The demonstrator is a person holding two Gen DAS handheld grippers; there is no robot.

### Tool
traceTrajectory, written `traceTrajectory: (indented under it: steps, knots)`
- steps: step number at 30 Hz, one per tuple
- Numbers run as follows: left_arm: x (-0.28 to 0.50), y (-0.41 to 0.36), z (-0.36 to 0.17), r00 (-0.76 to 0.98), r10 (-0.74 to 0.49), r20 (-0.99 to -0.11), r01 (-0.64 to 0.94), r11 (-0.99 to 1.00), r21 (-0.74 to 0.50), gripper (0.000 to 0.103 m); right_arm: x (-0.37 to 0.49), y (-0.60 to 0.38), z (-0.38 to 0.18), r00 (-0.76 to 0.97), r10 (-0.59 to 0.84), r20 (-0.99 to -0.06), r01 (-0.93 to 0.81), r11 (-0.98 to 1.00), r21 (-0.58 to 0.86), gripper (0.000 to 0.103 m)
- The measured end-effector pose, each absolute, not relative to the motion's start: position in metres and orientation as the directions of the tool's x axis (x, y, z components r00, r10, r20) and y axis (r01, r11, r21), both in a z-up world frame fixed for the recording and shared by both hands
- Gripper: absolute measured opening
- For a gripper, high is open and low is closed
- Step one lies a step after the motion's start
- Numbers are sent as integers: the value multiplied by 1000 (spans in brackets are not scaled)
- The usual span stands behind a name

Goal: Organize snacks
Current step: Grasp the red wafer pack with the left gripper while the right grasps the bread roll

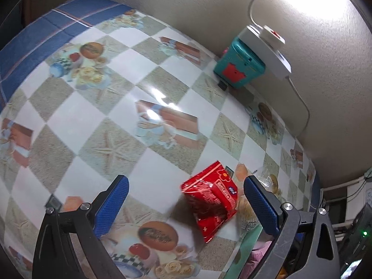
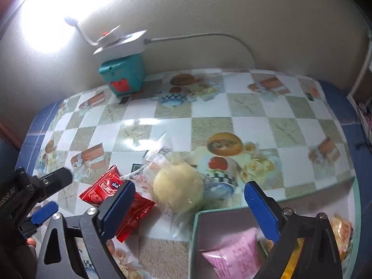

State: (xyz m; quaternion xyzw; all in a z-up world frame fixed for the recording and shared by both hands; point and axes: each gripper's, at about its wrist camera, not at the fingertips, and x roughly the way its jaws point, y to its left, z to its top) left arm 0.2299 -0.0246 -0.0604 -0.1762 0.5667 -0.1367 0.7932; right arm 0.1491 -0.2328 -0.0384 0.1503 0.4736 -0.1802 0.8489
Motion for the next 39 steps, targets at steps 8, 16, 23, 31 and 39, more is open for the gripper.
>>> traceTrajectory:
  steps: [8,16,23,31,39]
  knots:
    - [233,-38,-83,271,-431,-861,10,896,-445,98,164,-229,-65,461,-121,-879,418,903,95,87]
    - [228,-51,-89,229,-477,-848,29,874,-484,82,168,-228,-72,456,-125,-881,407,910,82,81]
    - [225,-56,-95,198,-494,-846,17,865,-501,73,167,-227,-77,450,-135,-883,403,913,66,74]
    - [221,-58,-95,201,-516,-833,19,852,-523,54,167,-220,-79,457,-153,-876,386,922,40,67]
    - [224,-51,-94,218,-510,-832,9,854,-521,50,162,-225,-75,486,-118,-866,397,913,98,58]
